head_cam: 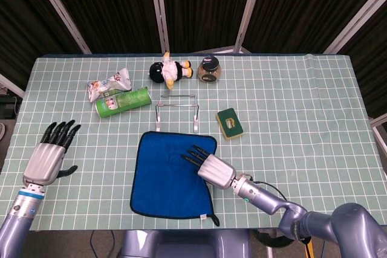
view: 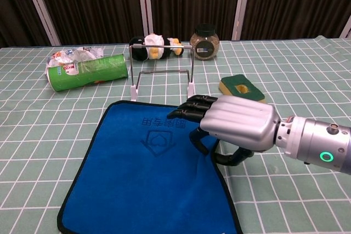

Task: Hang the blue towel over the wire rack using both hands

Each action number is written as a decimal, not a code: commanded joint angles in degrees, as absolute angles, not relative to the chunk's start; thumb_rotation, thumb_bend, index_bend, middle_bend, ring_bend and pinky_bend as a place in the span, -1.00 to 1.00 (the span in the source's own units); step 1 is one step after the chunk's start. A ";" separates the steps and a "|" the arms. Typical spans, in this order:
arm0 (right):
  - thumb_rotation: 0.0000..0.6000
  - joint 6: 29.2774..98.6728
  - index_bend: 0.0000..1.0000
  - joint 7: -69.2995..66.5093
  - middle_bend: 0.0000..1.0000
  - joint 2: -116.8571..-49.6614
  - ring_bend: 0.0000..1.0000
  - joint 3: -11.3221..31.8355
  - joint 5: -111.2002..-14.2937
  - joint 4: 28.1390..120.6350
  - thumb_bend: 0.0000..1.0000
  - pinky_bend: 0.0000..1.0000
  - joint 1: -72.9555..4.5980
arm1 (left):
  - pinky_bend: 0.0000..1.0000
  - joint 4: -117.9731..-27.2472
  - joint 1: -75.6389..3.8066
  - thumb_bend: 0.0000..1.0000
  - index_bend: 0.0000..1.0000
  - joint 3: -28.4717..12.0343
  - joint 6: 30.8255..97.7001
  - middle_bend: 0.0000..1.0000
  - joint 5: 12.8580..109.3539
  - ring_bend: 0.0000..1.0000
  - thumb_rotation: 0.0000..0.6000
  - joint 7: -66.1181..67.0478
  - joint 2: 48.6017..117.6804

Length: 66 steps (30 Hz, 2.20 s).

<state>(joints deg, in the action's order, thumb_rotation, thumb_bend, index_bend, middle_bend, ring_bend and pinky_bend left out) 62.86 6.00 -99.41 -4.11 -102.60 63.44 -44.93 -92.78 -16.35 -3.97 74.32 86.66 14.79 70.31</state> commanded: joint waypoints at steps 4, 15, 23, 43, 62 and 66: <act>1.00 62.94 0.27 5.81 -0.92 -99.03 -1.00 -3.75 -102.10 64.25 0.02 -1.00 -44.86 | -1.00 -81.32 -23.79 -0.54 -0.63 -1.83 71.33 -1.00 98.58 -1.00 1.00 9.68 76.07; 1.00 62.25 0.67 5.36 -0.92 -98.06 -1.00 -3.04 -100.53 66.23 0.02 -1.00 -44.66 | -1.00 -71.22 -31.82 -0.53 -0.33 0.48 64.94 -1.00 103.58 -1.00 1.00 7.31 86.66; 1.00 62.23 0.58 4.42 -0.91 -98.22 -1.00 -2.87 -99.83 66.29 0.02 -1.00 -44.29 | -1.00 -68.45 -33.26 -0.53 -0.32 1.90 63.34 -1.00 102.99 -1.00 1.00 8.02 90.40; 1.00 63.05 0.33 4.67 -0.92 -98.33 -1.00 -3.39 -100.20 65.16 0.02 -1.00 -43.55 | -1.00 -60.45 -33.61 -0.53 -0.31 4.88 65.64 -1.00 103.06 -1.00 1.00 6.16 95.25; 1.00 62.61 0.29 6.25 -0.92 -98.16 -1.00 -3.12 -99.99 66.01 0.02 -1.00 -43.49 | -1.00 -58.85 -34.78 -0.38 -0.28 5.88 65.78 -1.00 102.43 -1.00 1.00 7.36 97.06; 1.00 62.59 0.29 6.58 -0.92 -98.18 -1.00 -3.15 -100.02 66.22 0.02 -1.00 -43.44 | -1.00 -59.28 -35.04 -0.31 -0.26 5.96 65.77 -1.00 102.32 -1.00 1.00 7.42 96.94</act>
<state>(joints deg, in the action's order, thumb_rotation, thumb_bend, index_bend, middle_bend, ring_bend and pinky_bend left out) 62.59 6.60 -98.18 -3.15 -100.02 66.24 -43.43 -59.25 -35.01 5.95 65.78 102.34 7.42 96.96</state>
